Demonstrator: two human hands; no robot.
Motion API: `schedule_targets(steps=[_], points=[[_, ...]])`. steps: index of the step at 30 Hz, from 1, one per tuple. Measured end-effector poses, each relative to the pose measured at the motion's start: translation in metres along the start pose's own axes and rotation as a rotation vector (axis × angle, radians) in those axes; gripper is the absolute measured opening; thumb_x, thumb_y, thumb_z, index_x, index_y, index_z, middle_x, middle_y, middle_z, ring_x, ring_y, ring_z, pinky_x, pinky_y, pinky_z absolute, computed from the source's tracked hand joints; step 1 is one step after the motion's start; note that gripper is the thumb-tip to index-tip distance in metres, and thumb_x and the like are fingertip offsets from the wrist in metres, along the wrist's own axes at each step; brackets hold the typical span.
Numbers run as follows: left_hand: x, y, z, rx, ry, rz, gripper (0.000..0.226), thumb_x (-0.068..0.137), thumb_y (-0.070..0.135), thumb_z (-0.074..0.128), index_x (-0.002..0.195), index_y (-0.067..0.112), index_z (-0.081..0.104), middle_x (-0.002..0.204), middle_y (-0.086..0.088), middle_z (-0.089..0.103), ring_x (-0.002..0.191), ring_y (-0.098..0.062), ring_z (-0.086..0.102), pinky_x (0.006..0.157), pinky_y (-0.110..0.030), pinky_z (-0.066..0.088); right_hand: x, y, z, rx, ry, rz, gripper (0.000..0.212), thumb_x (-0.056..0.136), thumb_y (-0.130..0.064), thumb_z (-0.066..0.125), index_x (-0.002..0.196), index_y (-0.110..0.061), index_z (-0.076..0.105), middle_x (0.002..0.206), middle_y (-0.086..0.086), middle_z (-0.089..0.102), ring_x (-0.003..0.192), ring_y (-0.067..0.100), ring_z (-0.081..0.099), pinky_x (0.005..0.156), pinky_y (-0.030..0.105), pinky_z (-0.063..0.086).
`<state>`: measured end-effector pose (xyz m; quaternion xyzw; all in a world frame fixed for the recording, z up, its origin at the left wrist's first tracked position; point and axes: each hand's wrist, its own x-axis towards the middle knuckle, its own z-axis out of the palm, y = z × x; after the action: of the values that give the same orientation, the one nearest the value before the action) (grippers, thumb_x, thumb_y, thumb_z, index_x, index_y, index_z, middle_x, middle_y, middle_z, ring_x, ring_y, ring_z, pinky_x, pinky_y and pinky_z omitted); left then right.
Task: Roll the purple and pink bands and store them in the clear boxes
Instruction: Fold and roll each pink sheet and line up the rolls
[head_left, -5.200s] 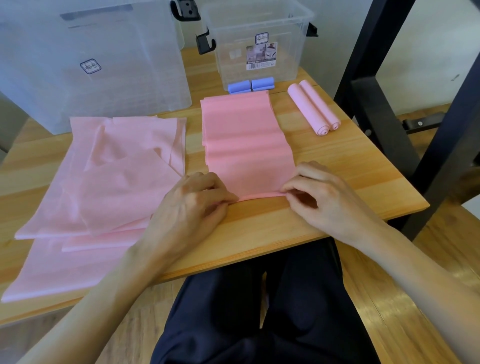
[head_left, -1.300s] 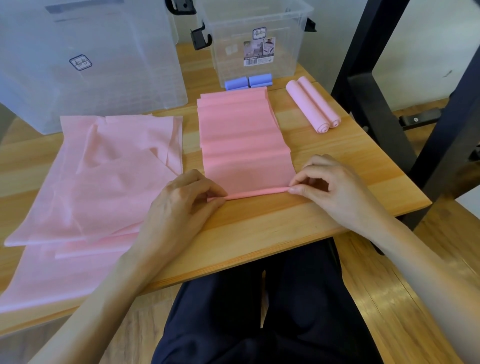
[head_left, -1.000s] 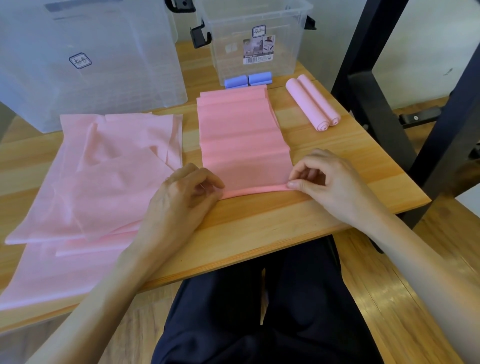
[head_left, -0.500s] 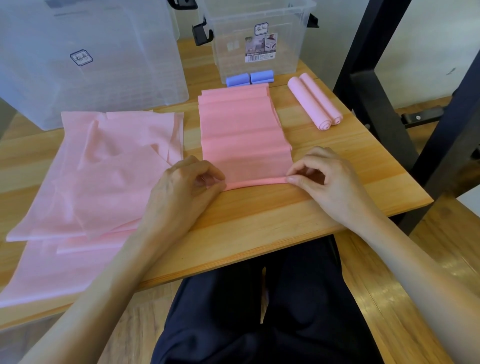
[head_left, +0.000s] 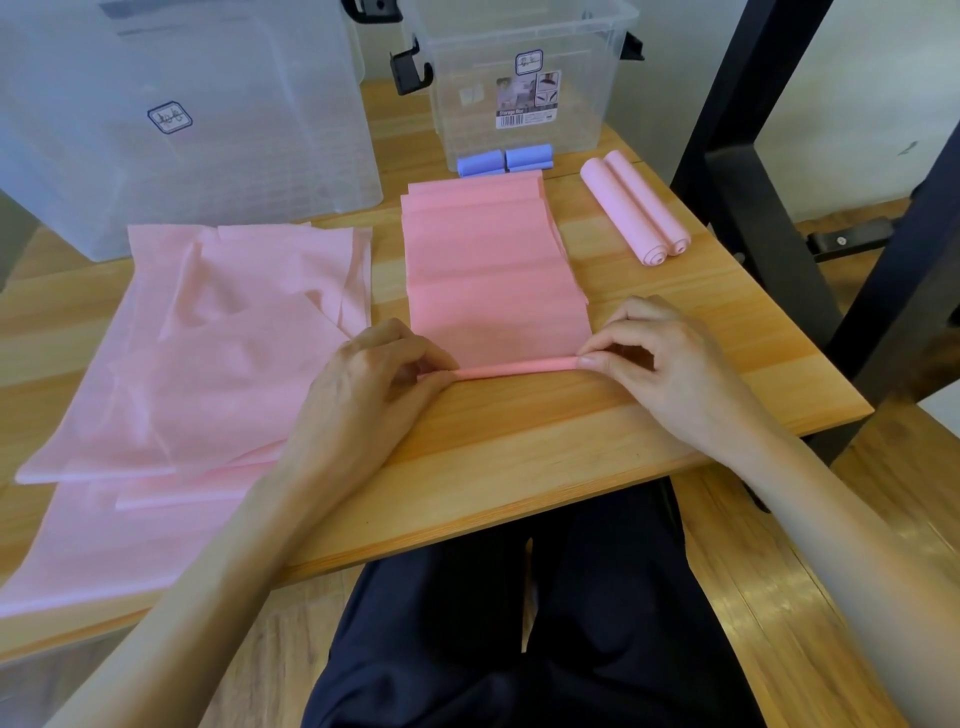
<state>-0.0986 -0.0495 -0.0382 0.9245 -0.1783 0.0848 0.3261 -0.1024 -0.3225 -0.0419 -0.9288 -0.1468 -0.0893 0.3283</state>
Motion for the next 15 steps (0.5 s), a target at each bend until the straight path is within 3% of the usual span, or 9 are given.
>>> schedule_targets(steps=[5, 10, 15], points=[[-0.0050, 0.0006, -0.0028, -0.027, -0.038, -0.023, 0.008, 0.091, 0.027, 0.067, 0.093, 0.033, 0.072, 0.093, 0.016, 0.061, 0.088, 0.002, 0.058, 0.077, -0.009, 0.043, -0.0044, -0.0009, -0.0032, 0.036, -0.021, 0.033, 0.007, 0.087, -0.028, 0.070, 0.089, -0.022, 0.069, 0.088, -0.014, 0.060, 0.087, 0.004, 0.053, 0.075, 0.007, 0.038], [-0.0054, 0.0001, -0.0004, -0.026, 0.026, -0.005, 0.009, 0.091, 0.021, 0.068, 0.092, 0.030, 0.072, 0.096, 0.016, 0.059, 0.087, 0.003, 0.059, 0.079, -0.012, 0.047, -0.0037, 0.0016, 0.0010, 0.074, 0.029, 0.002, 0.016, 0.084, -0.033, 0.068, 0.089, -0.019, 0.075, 0.089, -0.011, 0.059, 0.089, 0.007, 0.055, 0.080, 0.013, 0.042], [-0.0061, -0.0014, -0.0013, -0.032, 0.019, -0.037, 0.008, 0.088, 0.030, 0.068, 0.093, 0.033, 0.073, 0.097, 0.020, 0.058, 0.088, 0.011, 0.058, 0.080, -0.024, 0.051, -0.0029, 0.0033, 0.0010, 0.067, 0.013, 0.008, 0.015, 0.085, -0.027, 0.072, 0.098, -0.020, 0.076, 0.094, -0.010, 0.059, 0.093, 0.006, 0.053, 0.083, 0.012, 0.041]])
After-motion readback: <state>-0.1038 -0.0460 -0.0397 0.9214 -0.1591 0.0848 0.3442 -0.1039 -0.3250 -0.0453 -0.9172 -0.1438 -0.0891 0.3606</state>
